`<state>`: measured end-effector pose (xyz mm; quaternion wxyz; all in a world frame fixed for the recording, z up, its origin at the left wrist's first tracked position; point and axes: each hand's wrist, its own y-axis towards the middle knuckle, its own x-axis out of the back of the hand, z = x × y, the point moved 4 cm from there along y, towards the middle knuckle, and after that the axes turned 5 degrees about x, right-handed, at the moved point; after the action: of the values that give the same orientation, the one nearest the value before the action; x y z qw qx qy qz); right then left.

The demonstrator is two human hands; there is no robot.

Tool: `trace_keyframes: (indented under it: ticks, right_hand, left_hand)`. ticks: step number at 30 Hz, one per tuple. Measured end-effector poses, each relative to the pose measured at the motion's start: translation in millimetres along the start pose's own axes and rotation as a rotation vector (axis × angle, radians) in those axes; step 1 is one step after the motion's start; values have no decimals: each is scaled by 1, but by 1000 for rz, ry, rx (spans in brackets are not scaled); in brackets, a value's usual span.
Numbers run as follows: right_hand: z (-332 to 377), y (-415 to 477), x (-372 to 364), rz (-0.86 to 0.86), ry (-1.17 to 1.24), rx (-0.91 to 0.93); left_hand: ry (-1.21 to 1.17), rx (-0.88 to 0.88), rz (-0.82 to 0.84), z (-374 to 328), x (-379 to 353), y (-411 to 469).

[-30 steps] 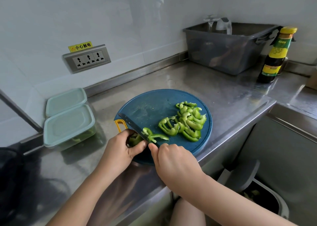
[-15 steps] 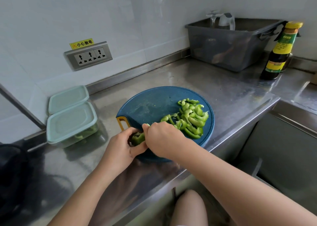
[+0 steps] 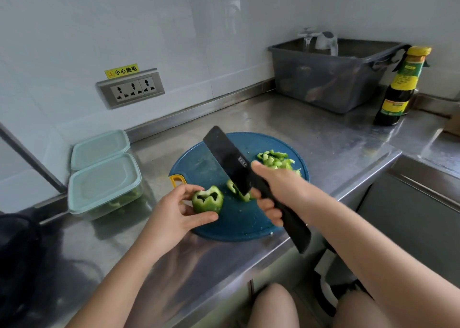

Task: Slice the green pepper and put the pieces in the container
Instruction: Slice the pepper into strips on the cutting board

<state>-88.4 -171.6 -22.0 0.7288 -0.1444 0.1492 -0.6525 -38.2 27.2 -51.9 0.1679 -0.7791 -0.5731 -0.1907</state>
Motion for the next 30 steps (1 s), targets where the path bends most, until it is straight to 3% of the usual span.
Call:
trace_keyframes:
  ticks: [5, 12, 13, 14, 21, 28, 30]
  right_hand:
    - [-13, -30, -36, -279, -901, 445]
    - [-33, -41, -51, -461, -1229, 575]
    - [-35, -42, -51, -473, -1288, 528]
    - [-37, -42, -50, -510, -1276, 469]
    - [-46, -42, -52, -620, -1225, 543]
    - [-37, -39, -60, -637, -1218, 532]
    - [-33, -39, -63, -564, -1252, 487]
  left_hand:
    - [11, 25, -61, 3, 3, 3]
    - [164, 6, -213, -1, -5, -4]
    - [185, -18, -227, -4, -6, -5]
    - [193, -40, -234, -6, -7, -7]
    - [280, -89, -251, -4, -10, -9]
    - [303, -145, -298, -14, -12, -17]
    - [296, -148, -300, -15, -12, -18]
